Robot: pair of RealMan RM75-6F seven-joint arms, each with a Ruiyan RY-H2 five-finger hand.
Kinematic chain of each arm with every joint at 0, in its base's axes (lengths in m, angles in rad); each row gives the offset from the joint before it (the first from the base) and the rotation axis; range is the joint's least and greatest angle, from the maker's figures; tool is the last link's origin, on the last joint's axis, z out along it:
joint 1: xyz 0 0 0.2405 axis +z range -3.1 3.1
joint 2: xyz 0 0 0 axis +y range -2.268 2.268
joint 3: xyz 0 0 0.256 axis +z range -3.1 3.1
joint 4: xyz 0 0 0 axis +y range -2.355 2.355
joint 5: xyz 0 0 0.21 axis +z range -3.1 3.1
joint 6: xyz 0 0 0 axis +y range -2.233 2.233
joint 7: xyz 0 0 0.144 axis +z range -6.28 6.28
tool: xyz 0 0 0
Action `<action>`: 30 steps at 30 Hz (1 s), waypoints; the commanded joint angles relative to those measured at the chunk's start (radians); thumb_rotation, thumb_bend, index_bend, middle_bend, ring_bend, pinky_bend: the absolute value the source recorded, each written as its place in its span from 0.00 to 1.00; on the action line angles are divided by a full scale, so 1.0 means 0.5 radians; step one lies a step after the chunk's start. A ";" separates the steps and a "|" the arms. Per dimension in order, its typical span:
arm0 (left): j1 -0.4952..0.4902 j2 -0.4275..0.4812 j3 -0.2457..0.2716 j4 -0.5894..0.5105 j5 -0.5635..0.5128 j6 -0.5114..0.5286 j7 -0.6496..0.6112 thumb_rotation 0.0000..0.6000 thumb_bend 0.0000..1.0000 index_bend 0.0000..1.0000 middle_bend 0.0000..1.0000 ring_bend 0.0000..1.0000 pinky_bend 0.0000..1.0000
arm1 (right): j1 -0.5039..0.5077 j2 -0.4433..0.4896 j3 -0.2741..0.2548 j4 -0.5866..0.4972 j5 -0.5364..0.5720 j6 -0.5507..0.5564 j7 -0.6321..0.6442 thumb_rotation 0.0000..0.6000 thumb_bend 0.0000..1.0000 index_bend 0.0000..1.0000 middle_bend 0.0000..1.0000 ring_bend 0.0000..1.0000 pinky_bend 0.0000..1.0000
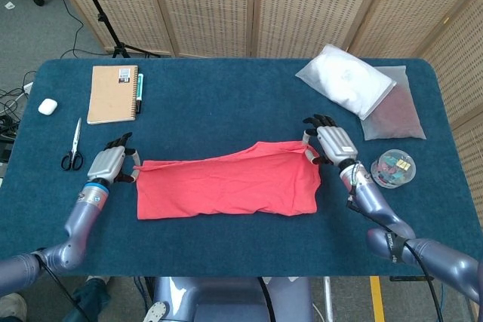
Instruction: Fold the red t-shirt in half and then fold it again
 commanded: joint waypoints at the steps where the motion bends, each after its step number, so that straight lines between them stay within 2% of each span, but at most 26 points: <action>1: -0.003 -0.034 -0.006 0.036 0.008 0.023 0.013 1.00 0.68 0.73 0.00 0.00 0.00 | 0.003 -0.018 0.003 0.032 -0.002 -0.015 0.017 1.00 0.65 0.66 0.17 0.00 0.00; 14: -0.020 -0.155 -0.025 0.146 -0.044 0.055 0.110 1.00 0.64 0.72 0.00 0.00 0.00 | 0.021 -0.102 0.000 0.177 0.003 -0.076 0.023 1.00 0.64 0.66 0.17 0.00 0.00; 15: -0.018 -0.158 -0.029 0.145 -0.054 0.050 0.109 1.00 0.63 0.69 0.00 0.00 0.00 | 0.020 -0.105 -0.004 0.184 -0.006 -0.079 0.029 1.00 0.59 0.62 0.16 0.00 0.00; 16: -0.016 -0.159 -0.031 0.144 -0.062 0.045 0.109 1.00 0.61 0.64 0.00 0.00 0.00 | 0.019 -0.106 -0.007 0.188 -0.017 -0.085 0.041 1.00 0.49 0.53 0.13 0.00 0.00; 19: -0.018 -0.163 -0.028 0.153 -0.074 0.034 0.130 1.00 0.54 0.40 0.00 0.00 0.00 | 0.014 -0.106 -0.013 0.196 -0.057 -0.086 0.080 1.00 0.19 0.12 0.01 0.00 0.00; 20: -0.018 -0.165 -0.027 0.156 -0.074 0.031 0.135 1.00 0.51 0.30 0.00 0.00 0.00 | 0.011 -0.107 -0.015 0.200 -0.076 -0.074 0.089 1.00 0.15 0.06 0.00 0.00 0.00; 21: -0.018 -0.166 -0.030 0.156 -0.075 0.031 0.136 1.00 0.48 0.25 0.00 0.00 0.00 | 0.008 -0.110 -0.016 0.205 -0.097 -0.054 0.095 1.00 0.10 0.01 0.00 0.00 0.00; 23: -0.016 -0.170 -0.040 0.157 -0.068 0.031 0.123 1.00 0.42 0.14 0.00 0.00 0.00 | 0.000 -0.114 -0.016 0.212 -0.126 -0.021 0.105 1.00 0.05 0.00 0.00 0.00 0.00; 26: -0.011 -0.174 -0.048 0.161 -0.045 0.035 0.105 1.00 0.41 0.08 0.00 0.00 0.00 | -0.012 -0.122 -0.012 0.221 -0.158 0.037 0.110 1.00 0.01 0.00 0.00 0.00 0.00; 30: -0.003 -0.179 -0.057 0.161 -0.013 0.043 0.085 1.00 0.38 0.04 0.00 0.00 0.00 | -0.025 -0.109 -0.014 0.207 -0.181 0.068 0.114 1.00 0.00 0.00 0.00 0.00 0.00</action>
